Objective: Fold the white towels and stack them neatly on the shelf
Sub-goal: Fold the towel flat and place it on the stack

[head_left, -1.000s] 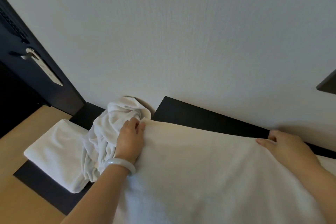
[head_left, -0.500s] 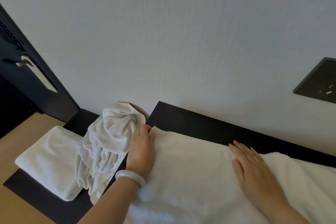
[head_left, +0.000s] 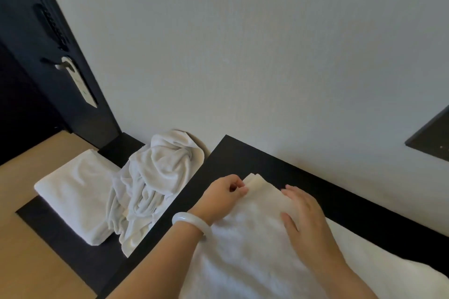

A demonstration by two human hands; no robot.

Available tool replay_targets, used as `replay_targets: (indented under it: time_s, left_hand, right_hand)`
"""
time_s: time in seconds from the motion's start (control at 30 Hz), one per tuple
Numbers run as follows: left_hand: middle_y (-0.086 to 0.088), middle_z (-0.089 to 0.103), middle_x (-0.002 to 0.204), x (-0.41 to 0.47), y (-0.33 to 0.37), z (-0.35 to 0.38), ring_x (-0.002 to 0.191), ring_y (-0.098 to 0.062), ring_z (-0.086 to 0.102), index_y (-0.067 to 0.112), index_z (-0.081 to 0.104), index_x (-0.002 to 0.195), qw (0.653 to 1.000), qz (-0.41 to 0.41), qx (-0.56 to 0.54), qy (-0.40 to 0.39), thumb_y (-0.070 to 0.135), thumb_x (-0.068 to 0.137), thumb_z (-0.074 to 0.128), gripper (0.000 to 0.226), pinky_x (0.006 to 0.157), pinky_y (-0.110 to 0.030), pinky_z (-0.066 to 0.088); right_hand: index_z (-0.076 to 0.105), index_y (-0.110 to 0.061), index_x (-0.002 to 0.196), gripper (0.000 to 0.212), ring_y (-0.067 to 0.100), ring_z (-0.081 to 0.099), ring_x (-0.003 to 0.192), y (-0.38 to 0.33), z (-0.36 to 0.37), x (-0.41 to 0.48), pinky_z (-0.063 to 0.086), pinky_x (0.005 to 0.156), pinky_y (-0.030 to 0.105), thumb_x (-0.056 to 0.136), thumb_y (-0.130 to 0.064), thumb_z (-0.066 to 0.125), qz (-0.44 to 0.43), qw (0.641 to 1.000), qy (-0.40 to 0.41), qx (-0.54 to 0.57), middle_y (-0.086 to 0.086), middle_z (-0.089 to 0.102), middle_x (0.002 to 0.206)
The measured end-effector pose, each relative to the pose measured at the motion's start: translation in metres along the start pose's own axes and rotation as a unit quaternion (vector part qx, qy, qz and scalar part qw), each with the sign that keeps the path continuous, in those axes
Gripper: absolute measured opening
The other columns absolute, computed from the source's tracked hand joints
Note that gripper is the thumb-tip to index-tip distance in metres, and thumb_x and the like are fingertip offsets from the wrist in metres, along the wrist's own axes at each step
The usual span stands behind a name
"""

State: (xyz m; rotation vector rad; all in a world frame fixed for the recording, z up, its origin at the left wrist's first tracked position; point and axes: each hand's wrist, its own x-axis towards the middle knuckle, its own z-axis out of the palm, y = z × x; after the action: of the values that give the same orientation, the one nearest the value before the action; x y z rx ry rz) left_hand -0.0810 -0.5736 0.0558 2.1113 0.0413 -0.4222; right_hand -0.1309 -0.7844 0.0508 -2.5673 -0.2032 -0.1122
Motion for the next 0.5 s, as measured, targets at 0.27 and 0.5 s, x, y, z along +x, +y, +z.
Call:
replay_targets:
  time_s: [0.27,0.5]
  left_hand:
    - [0.014,0.059,0.098,-0.013,-0.013,0.012,0.089,-0.002,0.056,0.032,0.061,0.101,0.991,0.068,-0.068,0.096,0.018,0.093,0.060,0.016,0.072,-0.010,0.039]
    - [0.010,0.062,0.098,-0.020,-0.007,-0.003,0.087,-0.006,0.058,0.027,0.063,0.102,0.993,0.046,-0.081,0.068,0.028,0.093,0.061,0.009,0.077,-0.020,0.048]
  right_hand:
    - [0.063,-0.029,0.099,0.018,0.000,0.058,0.107,-0.030,-0.001,0.086,0.044,0.089,0.015,0.086,-0.020,0.073,0.018,0.971,-0.186,0.152,-0.019,0.063,0.114]
    - [0.059,0.003,0.084,0.030,0.014,0.049,0.065,-0.037,-0.030,0.115,0.035,0.062,0.029,0.090,-0.024,0.070,0.047,0.948,-0.276,0.151,0.003,0.053,0.070]
